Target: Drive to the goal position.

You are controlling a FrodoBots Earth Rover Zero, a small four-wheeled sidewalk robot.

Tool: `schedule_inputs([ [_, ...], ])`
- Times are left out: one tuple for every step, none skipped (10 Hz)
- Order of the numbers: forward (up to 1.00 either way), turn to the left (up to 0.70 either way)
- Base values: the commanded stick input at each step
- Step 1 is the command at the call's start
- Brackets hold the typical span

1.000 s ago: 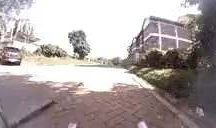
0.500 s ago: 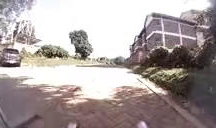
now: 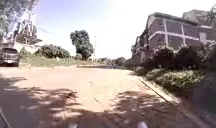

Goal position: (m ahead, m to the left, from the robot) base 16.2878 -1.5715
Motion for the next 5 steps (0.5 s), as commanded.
schedule_inputs([
  [1.00,-0.40],
  [1.00,-0.26],
  [1.00,0.00],
  [1.00,0.00],
  [1.00,0.00],
])
